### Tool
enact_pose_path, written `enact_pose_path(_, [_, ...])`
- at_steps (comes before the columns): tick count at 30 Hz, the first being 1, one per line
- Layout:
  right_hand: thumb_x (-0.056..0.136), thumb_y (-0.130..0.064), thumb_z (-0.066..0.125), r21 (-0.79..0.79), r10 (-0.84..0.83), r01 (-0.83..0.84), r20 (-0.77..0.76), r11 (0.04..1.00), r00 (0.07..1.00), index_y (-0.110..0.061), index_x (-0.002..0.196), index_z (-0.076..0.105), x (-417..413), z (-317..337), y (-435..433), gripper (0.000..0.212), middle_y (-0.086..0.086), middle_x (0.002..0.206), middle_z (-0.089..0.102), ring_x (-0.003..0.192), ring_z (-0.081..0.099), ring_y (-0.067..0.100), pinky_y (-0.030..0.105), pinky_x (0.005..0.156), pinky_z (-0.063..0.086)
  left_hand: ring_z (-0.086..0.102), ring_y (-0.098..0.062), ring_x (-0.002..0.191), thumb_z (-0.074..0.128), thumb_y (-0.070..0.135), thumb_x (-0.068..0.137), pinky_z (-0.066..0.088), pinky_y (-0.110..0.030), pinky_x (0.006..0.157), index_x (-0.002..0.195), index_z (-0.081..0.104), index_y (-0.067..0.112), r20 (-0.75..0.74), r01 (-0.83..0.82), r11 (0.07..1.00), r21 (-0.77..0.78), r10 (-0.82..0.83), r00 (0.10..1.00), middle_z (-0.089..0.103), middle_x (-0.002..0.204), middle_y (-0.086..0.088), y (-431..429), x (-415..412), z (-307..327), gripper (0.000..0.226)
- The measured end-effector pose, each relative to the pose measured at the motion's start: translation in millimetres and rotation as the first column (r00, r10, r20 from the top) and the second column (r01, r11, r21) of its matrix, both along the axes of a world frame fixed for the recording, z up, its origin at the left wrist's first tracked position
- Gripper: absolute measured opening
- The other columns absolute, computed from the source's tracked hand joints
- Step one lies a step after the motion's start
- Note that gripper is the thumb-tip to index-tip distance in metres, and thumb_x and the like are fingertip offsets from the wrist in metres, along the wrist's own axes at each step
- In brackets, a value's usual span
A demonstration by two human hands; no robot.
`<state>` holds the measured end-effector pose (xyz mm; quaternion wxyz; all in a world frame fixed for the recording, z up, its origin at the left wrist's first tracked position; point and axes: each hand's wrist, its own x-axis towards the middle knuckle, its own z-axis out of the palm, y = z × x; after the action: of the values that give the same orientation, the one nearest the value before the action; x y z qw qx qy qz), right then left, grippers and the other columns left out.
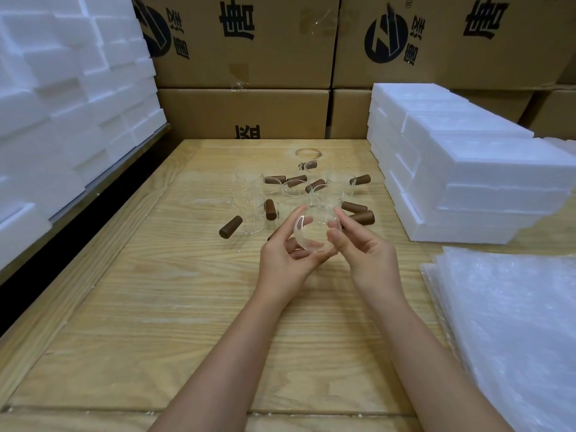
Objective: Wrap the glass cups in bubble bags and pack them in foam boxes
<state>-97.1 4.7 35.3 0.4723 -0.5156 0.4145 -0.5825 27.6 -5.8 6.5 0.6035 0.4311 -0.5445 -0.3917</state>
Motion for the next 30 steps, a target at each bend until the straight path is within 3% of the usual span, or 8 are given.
enact_pose_path(6, [0.067, -0.049, 0.067, 0.033, -0.183, 0.181, 0.110, 0.983, 0.977, -0.025, 0.094, 0.072, 6, -2, 3, 0.036, 0.001, 0.096, 0.074, 0.094, 0.067, 0.018, 0.031, 0.083, 0.055, 0.069, -0.012, 0.084, 0.086, 0.008, 0.067, 0.056, -0.030, 0.085, 0.128, 0.045, 0.046, 0.112, -0.023, 0.996, -0.086, 0.032, 0.993, 0.057, 0.128, 0.007, 2, -6, -2, 0.083])
enact_pose_path(11, [0.074, -0.047, 0.063, -0.019, -0.319, 0.323, 0.111, 0.946, 0.941, -0.019, 0.086, 0.065, 16, -3, 5, 0.031, 0.004, 0.096, 0.071, 0.092, 0.065, 0.019, 0.038, 0.087, 0.051, 0.068, -0.007, 0.079, 0.083, 0.003, 0.069, 0.051, -0.011, 0.075, 0.134, 0.042, 0.029, 0.227, -0.038, 0.978, -0.207, 0.085, 0.970, 0.055, 0.122, 0.009, 5, -13, -4, 0.081])
enact_pose_path(13, [0.071, -0.048, 0.066, -0.021, -0.340, 0.344, 0.108, 0.939, 0.934, -0.019, 0.091, 0.061, 19, -3, 5, 0.036, 0.002, 0.098, 0.066, 0.093, 0.064, 0.013, 0.033, 0.086, 0.052, 0.065, 0.004, 0.081, 0.080, -0.003, 0.070, 0.048, -0.007, 0.074, 0.135, 0.041, 0.022, 0.255, -0.045, 0.972, -0.231, 0.106, 0.961, 0.055, 0.120, 0.008, 5, -14, -4, 0.080])
enact_pose_path(15, [0.065, -0.048, 0.069, -0.032, -0.324, 0.330, 0.126, 0.943, 0.938, -0.021, 0.094, 0.055, 22, -2, 6, 0.042, 0.000, 0.097, 0.061, 0.083, 0.060, -0.006, 0.014, 0.072, 0.050, 0.059, 0.016, 0.084, 0.077, -0.009, 0.069, 0.046, -0.004, 0.073, 0.134, 0.040, 0.022, 0.267, -0.065, 0.970, -0.234, 0.129, 0.955, 0.055, 0.115, 0.010, 6, -17, -4, 0.081])
enact_pose_path(19, [0.059, -0.047, 0.076, -0.042, -0.312, 0.312, 0.001, 0.949, 0.950, -0.025, 0.104, 0.047, 25, -4, 5, 0.058, -0.004, 0.100, 0.056, 0.088, 0.056, 0.000, 0.016, 0.074, 0.046, 0.065, -0.009, 0.097, 0.073, -0.015, 0.066, 0.048, -0.007, 0.072, 0.130, 0.043, 0.034, 0.241, -0.090, 0.976, -0.197, 0.137, 0.961, 0.060, 0.111, 0.008, 7, -20, -3, 0.085])
enact_pose_path(22, [0.065, -0.030, 0.083, -0.083, -0.311, 0.306, -0.046, 0.948, 0.949, -0.021, 0.109, 0.043, 25, -7, 4, 0.060, -0.005, 0.100, 0.053, 0.083, 0.052, -0.002, 0.006, 0.065, 0.042, 0.067, -0.022, 0.099, 0.070, -0.016, 0.067, 0.049, -0.010, 0.075, 0.125, 0.040, 0.046, 0.221, -0.089, 0.982, -0.169, 0.125, 0.967, 0.059, 0.114, 0.013, 8, -19, -2, 0.090])
enact_pose_path(26, [0.067, -0.053, 0.067, -0.113, -0.329, 0.318, -0.097, 0.941, 0.939, -0.029, 0.105, 0.044, 26, -6, 5, 0.050, -0.002, 0.106, 0.058, 0.090, 0.056, 0.008, 0.017, 0.076, 0.044, 0.066, -0.010, 0.095, 0.073, -0.011, 0.071, 0.049, -0.010, 0.072, 0.125, 0.042, 0.046, 0.183, -0.098, 0.986, -0.133, 0.122, 0.975, 0.061, 0.121, 0.002, 9, -19, 0, 0.085])
enact_pose_path(30, [0.089, -0.047, 0.047, -0.158, -0.370, 0.355, -0.077, 0.922, 0.926, -0.027, 0.095, 0.049, 24, -7, 4, 0.022, -0.014, 0.094, 0.061, 0.077, 0.057, -0.011, 0.004, 0.067, 0.039, 0.068, -0.010, 0.088, 0.078, -0.004, 0.072, 0.052, -0.014, 0.072, 0.124, 0.042, 0.047, 0.138, -0.084, 0.991, -0.108, 0.099, 0.986, 0.063, 0.121, 0.000, 9, -20, 1, 0.081])
